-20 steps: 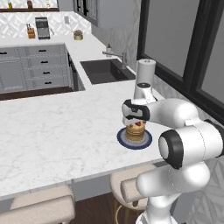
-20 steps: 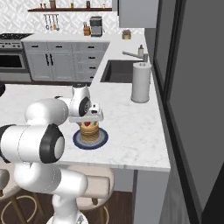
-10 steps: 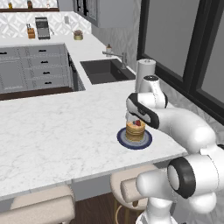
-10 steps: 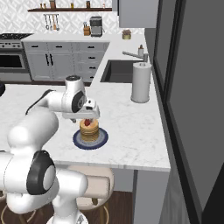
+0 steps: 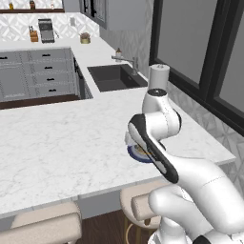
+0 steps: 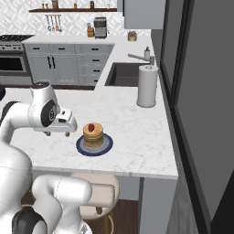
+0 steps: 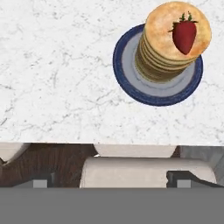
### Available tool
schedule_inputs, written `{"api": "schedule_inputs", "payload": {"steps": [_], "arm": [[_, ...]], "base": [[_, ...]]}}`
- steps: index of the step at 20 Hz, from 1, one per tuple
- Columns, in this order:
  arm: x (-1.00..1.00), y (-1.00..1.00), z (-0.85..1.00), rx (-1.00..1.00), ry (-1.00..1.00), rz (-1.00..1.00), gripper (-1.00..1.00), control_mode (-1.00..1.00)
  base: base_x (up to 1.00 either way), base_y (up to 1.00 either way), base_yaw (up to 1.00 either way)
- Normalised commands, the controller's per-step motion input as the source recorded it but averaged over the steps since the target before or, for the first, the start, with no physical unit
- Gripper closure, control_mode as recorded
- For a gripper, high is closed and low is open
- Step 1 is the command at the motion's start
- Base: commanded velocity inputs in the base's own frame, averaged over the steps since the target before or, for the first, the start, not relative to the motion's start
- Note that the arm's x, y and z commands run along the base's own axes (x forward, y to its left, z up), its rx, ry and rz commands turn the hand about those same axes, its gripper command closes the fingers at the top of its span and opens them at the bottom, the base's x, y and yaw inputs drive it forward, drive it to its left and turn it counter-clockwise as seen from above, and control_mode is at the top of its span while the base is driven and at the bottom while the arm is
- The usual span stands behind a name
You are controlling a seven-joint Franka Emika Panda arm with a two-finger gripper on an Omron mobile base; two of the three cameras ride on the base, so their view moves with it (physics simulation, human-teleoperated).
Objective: Take the strawberry from the fridge and place it on top of the pancake, located on the dining counter.
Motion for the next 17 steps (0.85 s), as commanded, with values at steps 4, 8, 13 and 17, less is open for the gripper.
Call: {"api": "schedule_inputs", "payload": {"steps": [4,8,13,17], "arm": [[-0.91,0.82,0.00,0.00,0.36,-0.05,-1.00,-1.00],[-0.68,0.48,0.00,-0.10,0.49,-0.07,-1.00,-1.00],[-0.67,0.16,0.00,-0.14,0.42,-0.01,-1.00,-1.00],[-0.35,0.43,-0.59,-0.21,0.26,0.00,-1.00,-1.00]], "base": [[0.00,0.00,0.00],[0.00,0.00,0.00],[0.00,0.00,0.00],[0.00,0.00,0.00]]}}
